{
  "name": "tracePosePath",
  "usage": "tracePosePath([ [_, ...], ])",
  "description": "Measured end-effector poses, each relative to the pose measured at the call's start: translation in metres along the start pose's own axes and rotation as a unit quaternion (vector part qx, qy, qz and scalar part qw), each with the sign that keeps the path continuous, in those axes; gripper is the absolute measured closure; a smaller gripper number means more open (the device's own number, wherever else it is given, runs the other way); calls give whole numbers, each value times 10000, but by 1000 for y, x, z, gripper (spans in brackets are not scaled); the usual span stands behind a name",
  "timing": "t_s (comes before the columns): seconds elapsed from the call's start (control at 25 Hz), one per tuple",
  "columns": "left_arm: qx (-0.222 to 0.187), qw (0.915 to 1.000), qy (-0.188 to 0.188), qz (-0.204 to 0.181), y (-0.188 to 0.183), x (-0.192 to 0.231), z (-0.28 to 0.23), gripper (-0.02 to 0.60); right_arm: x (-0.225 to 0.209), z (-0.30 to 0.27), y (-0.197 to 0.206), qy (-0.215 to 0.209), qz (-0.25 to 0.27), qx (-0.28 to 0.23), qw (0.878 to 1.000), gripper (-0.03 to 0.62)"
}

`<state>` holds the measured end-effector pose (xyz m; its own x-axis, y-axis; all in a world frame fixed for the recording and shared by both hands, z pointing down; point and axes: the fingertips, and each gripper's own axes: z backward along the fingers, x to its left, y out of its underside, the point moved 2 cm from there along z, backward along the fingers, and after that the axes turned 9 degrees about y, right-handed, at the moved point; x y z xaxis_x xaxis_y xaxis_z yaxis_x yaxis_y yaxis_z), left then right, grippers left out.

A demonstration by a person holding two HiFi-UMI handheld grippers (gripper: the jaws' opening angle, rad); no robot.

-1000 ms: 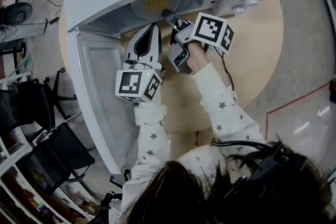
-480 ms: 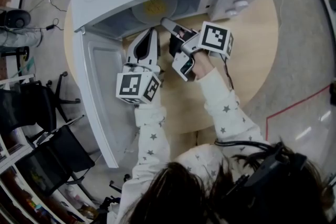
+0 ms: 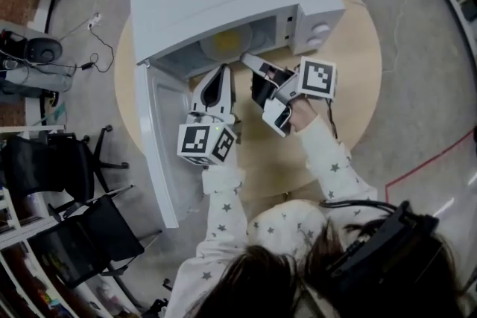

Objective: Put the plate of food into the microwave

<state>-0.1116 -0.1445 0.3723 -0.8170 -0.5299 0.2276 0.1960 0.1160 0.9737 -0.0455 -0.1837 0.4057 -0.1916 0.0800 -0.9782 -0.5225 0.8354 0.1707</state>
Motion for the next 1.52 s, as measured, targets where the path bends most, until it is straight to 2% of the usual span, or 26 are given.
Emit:
tracePosePath([
  [0.36, -72, 9993, 354, 73, -31, -39, 22, 586, 46, 46, 25, -648, 233, 449, 9966, 588],
  [0.76, 142, 9957, 916, 33, -58, -78, 56, 586, 88, 93, 37, -1112, 221, 669, 9913, 588],
  [1.2, 258, 9942, 1026, 173, -51, -109, 76, 586, 92, 112, 58, -1537, -434, 762, 9842, 588],
  [1.52, 226, 9941, 1064, -3, -61, -123, 91, 586, 98, 123, 77, -1677, -805, 748, 9797, 589],
])
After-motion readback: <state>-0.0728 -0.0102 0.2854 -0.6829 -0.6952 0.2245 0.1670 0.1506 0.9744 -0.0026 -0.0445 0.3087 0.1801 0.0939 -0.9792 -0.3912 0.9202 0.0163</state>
